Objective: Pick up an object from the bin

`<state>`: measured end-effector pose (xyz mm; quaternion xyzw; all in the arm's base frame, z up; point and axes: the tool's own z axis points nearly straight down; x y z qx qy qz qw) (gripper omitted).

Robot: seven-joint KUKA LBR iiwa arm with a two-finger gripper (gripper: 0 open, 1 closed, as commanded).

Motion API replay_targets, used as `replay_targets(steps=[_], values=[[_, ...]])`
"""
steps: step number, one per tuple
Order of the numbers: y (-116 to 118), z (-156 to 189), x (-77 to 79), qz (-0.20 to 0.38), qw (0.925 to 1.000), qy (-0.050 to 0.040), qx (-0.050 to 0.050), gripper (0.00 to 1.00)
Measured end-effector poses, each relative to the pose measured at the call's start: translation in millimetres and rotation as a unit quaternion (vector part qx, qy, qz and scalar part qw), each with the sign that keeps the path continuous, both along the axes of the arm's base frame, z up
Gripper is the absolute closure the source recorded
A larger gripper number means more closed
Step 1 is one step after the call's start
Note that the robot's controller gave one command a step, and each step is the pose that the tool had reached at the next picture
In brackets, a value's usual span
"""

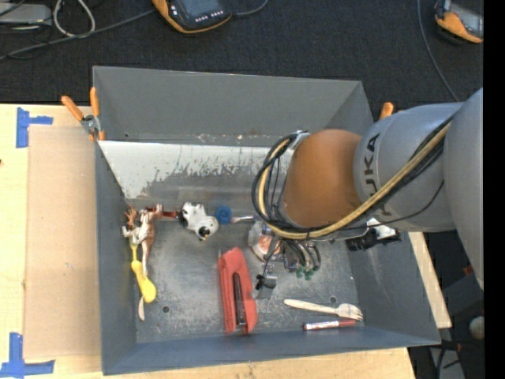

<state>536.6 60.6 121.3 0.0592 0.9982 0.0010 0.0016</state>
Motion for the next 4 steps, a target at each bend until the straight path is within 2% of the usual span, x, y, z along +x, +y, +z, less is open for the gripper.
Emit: replay_targets(steps=[1, 2, 3, 4], values=[[3, -20, -8.6, 0.021, 0.9998, 0.0041, -0.001, 0.00], [14, 53, -16.7, 0.000, 1.0000, 0.0062, -0.001, 0.00], [25, 39, -13.9, 0.063, 0.9980, 0.0005, 0.000, 0.00], [14, 68, -5.8, 0.056, 0.9984, 0.0072, 0.000, 0.00]])
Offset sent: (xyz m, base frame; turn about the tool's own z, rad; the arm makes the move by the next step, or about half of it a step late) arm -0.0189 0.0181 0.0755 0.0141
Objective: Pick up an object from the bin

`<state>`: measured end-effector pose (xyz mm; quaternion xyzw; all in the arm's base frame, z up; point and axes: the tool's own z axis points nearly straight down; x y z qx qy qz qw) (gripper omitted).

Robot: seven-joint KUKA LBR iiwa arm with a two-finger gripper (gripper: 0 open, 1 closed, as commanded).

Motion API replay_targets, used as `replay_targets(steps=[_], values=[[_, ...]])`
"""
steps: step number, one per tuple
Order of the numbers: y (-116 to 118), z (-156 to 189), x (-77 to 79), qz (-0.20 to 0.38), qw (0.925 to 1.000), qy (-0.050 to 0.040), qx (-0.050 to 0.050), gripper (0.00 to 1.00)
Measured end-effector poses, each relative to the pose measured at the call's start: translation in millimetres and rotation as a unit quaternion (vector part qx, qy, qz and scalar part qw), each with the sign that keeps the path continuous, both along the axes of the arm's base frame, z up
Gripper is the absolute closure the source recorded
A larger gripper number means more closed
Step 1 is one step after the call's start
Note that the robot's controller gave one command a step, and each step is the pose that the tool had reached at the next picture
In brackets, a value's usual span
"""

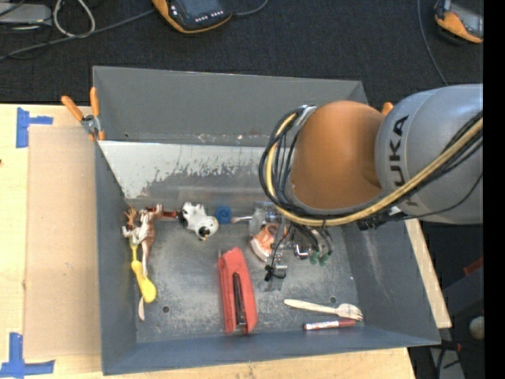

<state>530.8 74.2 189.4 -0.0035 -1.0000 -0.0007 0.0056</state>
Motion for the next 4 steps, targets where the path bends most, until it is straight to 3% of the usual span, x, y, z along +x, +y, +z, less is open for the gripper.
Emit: replay_targets(steps=[1, 2, 3, 4], values=[[11, -34, -0.7, -0.045, 0.9990, -0.0028, 0.000, 0.00], [-5, 2, 14.7, -0.058, 0.9983, -0.0007, -0.001, 0.00], [7, -32, 7.1, 0.047, 0.9989, -0.0040, 0.001, 0.00], [-17, -30, 30.1, 0.050, 0.9987, -0.0046, 0.001, 0.00]])
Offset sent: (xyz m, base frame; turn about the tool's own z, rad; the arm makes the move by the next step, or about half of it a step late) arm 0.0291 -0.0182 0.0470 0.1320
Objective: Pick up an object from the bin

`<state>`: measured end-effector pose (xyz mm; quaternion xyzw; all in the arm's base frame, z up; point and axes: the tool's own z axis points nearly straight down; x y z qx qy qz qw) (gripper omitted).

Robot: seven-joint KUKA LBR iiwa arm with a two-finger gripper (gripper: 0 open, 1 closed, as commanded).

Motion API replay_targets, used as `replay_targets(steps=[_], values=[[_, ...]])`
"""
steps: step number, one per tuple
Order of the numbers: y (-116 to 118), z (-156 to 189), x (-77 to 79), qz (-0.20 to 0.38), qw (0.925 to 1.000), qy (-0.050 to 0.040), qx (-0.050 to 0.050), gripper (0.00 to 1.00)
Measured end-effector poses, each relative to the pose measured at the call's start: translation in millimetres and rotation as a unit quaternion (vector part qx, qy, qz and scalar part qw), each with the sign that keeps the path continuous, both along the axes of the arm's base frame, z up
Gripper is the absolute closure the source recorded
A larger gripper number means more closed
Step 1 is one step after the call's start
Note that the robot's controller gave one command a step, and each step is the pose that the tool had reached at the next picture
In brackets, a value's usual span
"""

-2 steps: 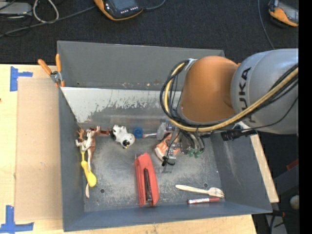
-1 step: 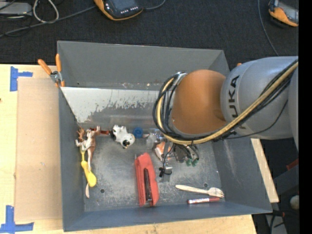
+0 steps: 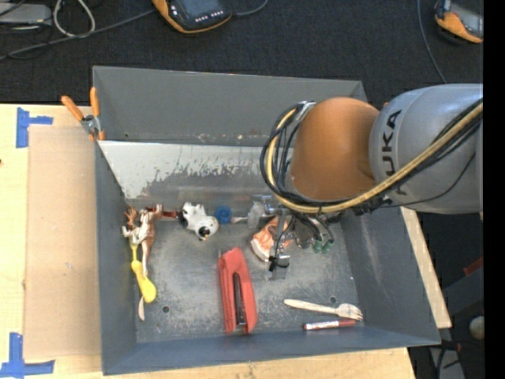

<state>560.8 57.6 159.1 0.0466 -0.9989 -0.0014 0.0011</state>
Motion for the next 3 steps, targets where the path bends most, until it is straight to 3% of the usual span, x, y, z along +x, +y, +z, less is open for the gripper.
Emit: replay_targets(steps=[1, 2, 3], values=[[17, -28, -8.5, -0.113, 0.9936, 0.0026, -0.001, 0.00], [-50, -38, 20.4, -0.041, 0.9991, -0.0027, -0.001, 0.00], [14, -80, -7.1, 0.048, 0.9989, 0.0018, 0.001, 0.00]])
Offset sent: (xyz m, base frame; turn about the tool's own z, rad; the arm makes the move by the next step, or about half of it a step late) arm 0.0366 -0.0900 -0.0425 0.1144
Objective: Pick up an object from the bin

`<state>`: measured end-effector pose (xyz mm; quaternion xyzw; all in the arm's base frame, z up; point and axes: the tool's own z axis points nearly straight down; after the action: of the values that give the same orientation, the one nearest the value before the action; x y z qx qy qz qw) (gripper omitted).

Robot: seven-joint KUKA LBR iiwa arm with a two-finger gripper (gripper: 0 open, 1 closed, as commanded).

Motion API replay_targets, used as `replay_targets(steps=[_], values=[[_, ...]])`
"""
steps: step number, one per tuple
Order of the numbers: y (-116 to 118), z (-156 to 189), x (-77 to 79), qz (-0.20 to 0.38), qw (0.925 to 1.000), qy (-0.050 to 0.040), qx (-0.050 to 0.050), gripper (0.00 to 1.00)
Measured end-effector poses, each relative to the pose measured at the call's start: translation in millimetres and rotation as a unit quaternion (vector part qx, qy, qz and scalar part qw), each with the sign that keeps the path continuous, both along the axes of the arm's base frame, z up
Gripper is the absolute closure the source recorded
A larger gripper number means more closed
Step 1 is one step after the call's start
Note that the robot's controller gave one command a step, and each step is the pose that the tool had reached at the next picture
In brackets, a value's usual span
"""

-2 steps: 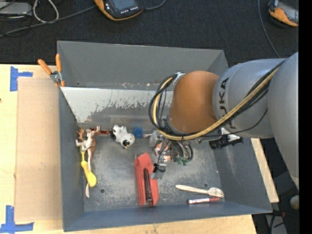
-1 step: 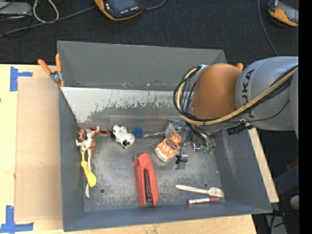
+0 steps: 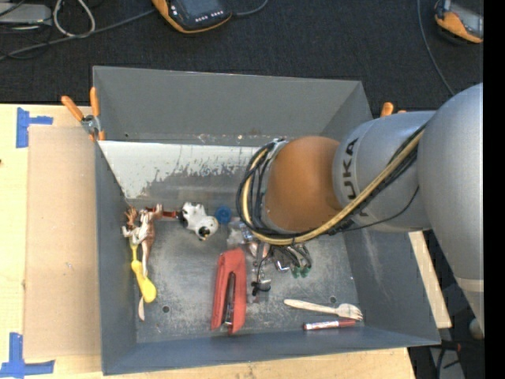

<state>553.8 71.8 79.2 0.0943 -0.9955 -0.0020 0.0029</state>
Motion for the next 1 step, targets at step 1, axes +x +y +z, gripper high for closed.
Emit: replay_targets(steps=[1], values=[[-91.6, -6.5, 57.3, -0.167, 0.9860, -0.0045, -0.004, 1.00]])
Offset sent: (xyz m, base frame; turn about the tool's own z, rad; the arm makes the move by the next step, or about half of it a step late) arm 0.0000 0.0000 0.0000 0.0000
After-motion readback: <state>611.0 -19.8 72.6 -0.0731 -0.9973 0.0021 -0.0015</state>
